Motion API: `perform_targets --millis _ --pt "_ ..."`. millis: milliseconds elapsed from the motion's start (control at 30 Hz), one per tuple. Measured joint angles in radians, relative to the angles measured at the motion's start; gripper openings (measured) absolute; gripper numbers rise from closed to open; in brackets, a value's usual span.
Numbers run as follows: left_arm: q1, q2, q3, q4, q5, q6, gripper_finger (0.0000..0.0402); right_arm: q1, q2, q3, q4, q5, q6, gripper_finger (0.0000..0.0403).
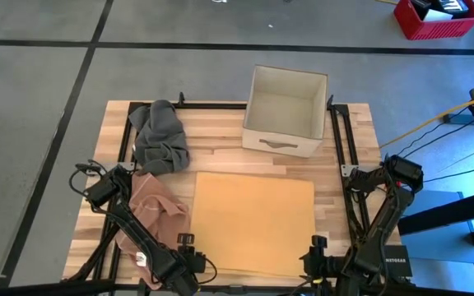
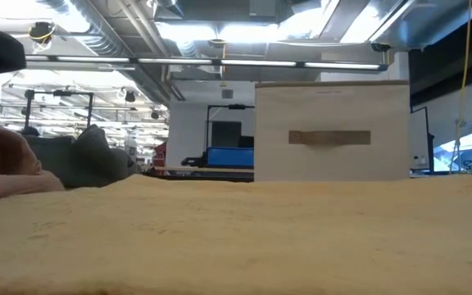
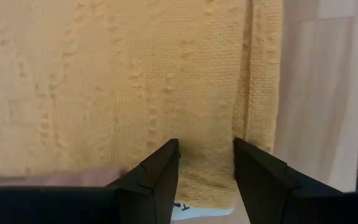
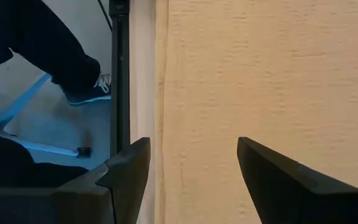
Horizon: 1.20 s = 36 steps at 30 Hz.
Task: Fold towel
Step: Fold the yellow towel
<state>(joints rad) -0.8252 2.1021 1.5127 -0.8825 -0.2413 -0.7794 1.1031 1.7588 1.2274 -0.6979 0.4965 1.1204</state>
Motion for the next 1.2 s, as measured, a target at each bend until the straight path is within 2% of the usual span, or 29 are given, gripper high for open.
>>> perform_targets --millis 100,267,433,700,933,1200 --pt "0.004 0.000 0.000 -0.016 -0.004 -0.041 0.0140 -0.014 0.000 0.000 0.010 -0.017 0.009 0.0245" --pt "0.004 0.000 0.000 -0.020 -0.010 -0.057 0.0140 -0.039 0.001 -0.001 0.054 -0.227 0.044 0.0244" --pt "0.004 0.000 0.000 -0.019 -0.013 -0.052 0.0140 -0.009 0.057 0.000 0.109 -0.239 0.024 0.0220" --pt "0.004 0.000 0.000 -0.019 -0.017 -0.052 0.0140 0.017 0.168 -0.001 0.080 -0.250 -0.002 0.0154" --pt "0.004 -0.001 0.000 -0.018 -0.017 -0.052 0.0140 0.016 0.172 -0.001 0.024 -0.238 -0.005 0.0107" --pt "0.004 -0.001 0.000 -0.019 -0.017 -0.051 0.0140 0.016 0.176 0.000 0.026 -0.254 -0.007 0.0076"
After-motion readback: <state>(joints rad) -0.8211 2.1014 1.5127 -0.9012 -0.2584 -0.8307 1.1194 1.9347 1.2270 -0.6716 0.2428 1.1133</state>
